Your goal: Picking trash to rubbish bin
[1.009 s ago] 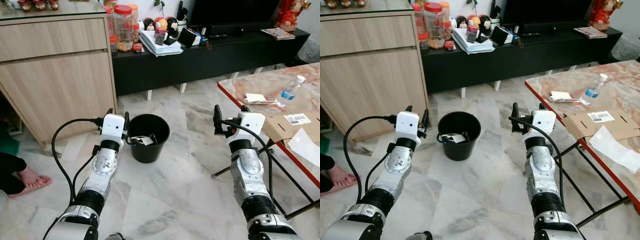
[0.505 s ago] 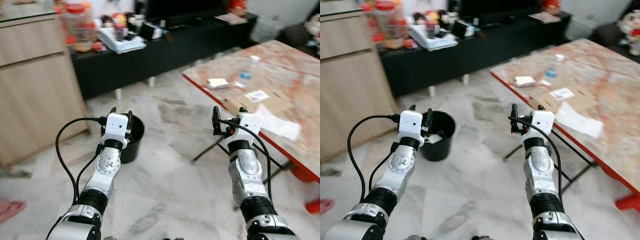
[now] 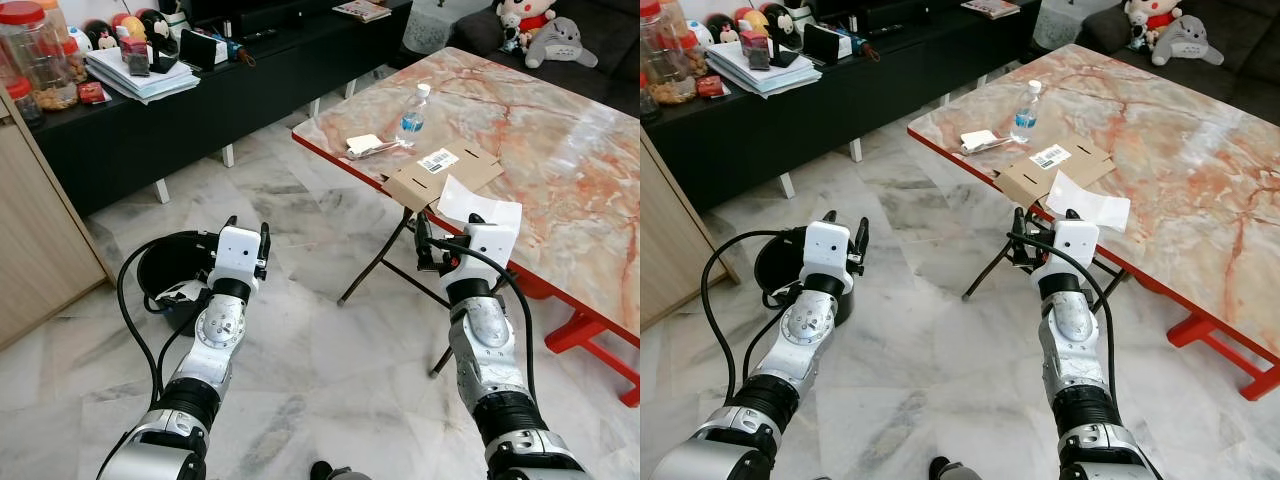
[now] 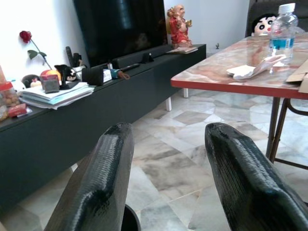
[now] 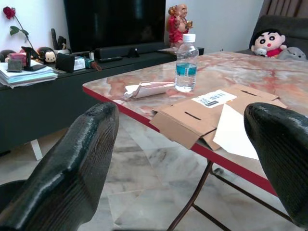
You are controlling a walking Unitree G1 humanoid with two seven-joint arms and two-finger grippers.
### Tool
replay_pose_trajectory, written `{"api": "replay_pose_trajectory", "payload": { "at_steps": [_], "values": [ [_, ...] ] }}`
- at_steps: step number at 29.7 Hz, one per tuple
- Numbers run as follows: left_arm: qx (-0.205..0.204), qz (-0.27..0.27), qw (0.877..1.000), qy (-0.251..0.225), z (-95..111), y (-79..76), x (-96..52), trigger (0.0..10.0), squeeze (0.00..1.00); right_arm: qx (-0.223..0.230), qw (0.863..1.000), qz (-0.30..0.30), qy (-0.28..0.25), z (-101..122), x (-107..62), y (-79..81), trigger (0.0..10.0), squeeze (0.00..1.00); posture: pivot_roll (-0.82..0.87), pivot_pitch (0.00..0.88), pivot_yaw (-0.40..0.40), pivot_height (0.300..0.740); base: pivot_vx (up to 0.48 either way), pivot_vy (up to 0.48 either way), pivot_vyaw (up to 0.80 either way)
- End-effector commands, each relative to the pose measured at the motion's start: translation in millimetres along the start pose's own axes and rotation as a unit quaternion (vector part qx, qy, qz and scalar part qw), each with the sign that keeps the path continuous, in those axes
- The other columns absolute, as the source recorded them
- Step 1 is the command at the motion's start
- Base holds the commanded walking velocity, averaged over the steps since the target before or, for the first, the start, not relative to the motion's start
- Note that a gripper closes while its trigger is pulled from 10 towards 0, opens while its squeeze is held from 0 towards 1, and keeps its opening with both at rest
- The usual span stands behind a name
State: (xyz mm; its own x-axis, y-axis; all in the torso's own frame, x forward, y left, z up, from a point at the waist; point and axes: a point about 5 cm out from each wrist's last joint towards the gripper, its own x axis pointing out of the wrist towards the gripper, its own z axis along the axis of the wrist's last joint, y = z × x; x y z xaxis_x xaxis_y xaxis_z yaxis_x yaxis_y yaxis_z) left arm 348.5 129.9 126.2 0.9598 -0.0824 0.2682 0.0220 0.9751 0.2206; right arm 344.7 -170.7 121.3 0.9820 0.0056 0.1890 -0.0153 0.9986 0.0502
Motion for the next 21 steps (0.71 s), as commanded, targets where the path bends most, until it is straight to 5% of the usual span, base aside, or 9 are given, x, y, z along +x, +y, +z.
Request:
{"api": "replay_pose_trajectory", "payload": {
  "at_steps": [1,6,13,21],
  "values": [
    [-0.008,0.004,1.000,-0.006,5.6,-1.1,4.3,10.0,0.00,-0.005,1.000,-0.004,-0.002,2.7,0.8,-2.8,10.0,0.00,0.06,0.124,-0.137,0.740,0.000,0.000,-0.78],
    [-0.001,0.001,1.000,-0.007,7.1,-2.2,5.6,10.0,0.00,-0.003,1.000,-0.003,-0.001,2.4,0.2,-1.7,10.0,0.00,0.06,0.131,-0.137,0.740,0.000,0.000,-0.78],
    [-0.003,0.003,1.000,-0.008,7.4,-1.9,5.3,10.0,0.00,-0.001,1.000,-0.002,0.001,1.6,-0.3,-0.1,10.0,0.00,0.06,0.137,-0.135,0.740,0.000,-0.410,-0.78],
    [-0.006,0.002,1.000,-0.009,8.7,-1.4,6.1,10.0,0.00,0.001,1.000,-0.002,0.002,1.1,-0.9,1.2,10.0,0.00,0.06,0.137,-0.128,0.740,0.000,0.000,-0.78]
  ]
}}
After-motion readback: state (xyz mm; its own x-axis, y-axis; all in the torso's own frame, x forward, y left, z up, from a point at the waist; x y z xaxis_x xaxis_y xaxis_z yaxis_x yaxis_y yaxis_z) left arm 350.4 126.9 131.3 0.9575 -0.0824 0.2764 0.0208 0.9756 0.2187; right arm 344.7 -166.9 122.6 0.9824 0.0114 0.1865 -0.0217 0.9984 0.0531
